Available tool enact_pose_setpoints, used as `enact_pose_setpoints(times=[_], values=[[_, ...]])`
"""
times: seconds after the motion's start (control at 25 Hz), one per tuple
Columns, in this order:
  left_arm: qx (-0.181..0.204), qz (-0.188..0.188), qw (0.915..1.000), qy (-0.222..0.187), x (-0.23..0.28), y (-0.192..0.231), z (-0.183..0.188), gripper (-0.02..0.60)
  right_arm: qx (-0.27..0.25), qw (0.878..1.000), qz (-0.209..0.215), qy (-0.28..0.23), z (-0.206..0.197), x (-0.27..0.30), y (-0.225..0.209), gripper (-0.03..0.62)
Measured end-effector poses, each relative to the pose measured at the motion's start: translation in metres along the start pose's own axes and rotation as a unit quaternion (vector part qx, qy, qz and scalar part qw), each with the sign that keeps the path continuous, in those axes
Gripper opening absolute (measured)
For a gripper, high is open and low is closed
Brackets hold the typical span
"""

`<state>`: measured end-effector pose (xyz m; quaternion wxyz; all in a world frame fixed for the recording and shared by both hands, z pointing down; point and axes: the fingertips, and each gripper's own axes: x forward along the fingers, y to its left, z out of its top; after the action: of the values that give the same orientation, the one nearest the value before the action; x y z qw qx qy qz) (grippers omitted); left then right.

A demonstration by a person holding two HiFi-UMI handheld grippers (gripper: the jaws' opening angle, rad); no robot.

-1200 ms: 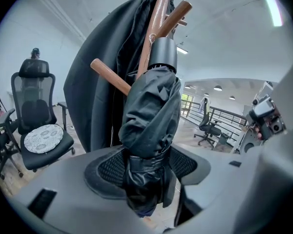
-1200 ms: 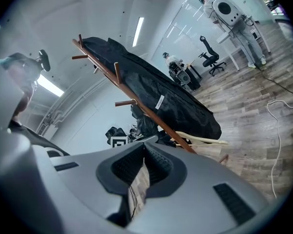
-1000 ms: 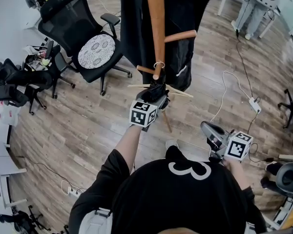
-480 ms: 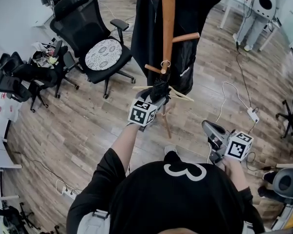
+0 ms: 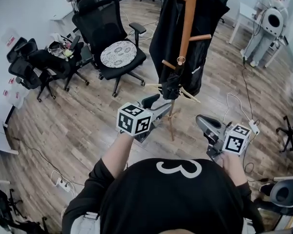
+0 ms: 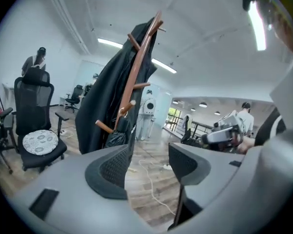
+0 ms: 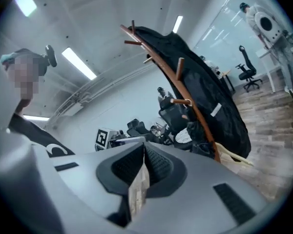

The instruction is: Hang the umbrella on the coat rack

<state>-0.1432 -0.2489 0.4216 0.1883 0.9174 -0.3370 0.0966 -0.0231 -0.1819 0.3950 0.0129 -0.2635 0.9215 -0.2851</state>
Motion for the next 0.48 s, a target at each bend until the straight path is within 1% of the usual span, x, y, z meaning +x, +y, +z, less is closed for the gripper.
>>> enact_pose_setpoints(times=[0.08, 0.16, 0.24, 0.32, 0.4, 0.48], values=[[-0.003, -0.022, 0.9994, -0.026, -0.026, -0.027, 0.014, 0.239, -0.032, 0.999, 0.019, 0.006, 0.007, 0.005, 0.020, 0.028], [-0.004, -0.042, 0.9982, -0.044, -0.048, -0.054, 0.018, 0.151, -0.048, 0.998, 0.027, 0.009, 0.009, 0.006, 0.032, 0.028], [0.005, -0.076, 0.9950, -0.064, -0.067, -0.084, 0.020, 0.095, -0.048, 0.998, 0.036, 0.005, 0.008, 0.005, 0.042, 0.028], [0.019, -0.102, 0.9915, -0.079, -0.078, -0.111, 0.018, 0.066, -0.042, 0.998, 0.044, 0.004, 0.004, 0.002, 0.051, 0.028], [0.020, -0.106, 0.9909, -0.081, -0.082, -0.133, 0.012, 0.034, -0.039, 0.998, 0.046, 0.009, -0.002, -0.005, 0.058, 0.028], [0.008, -0.105, 0.9913, -0.079, -0.080, -0.151, 0.007, 0.020, -0.039, 0.998, 0.051, 0.011, -0.008, -0.017, 0.065, 0.026]])
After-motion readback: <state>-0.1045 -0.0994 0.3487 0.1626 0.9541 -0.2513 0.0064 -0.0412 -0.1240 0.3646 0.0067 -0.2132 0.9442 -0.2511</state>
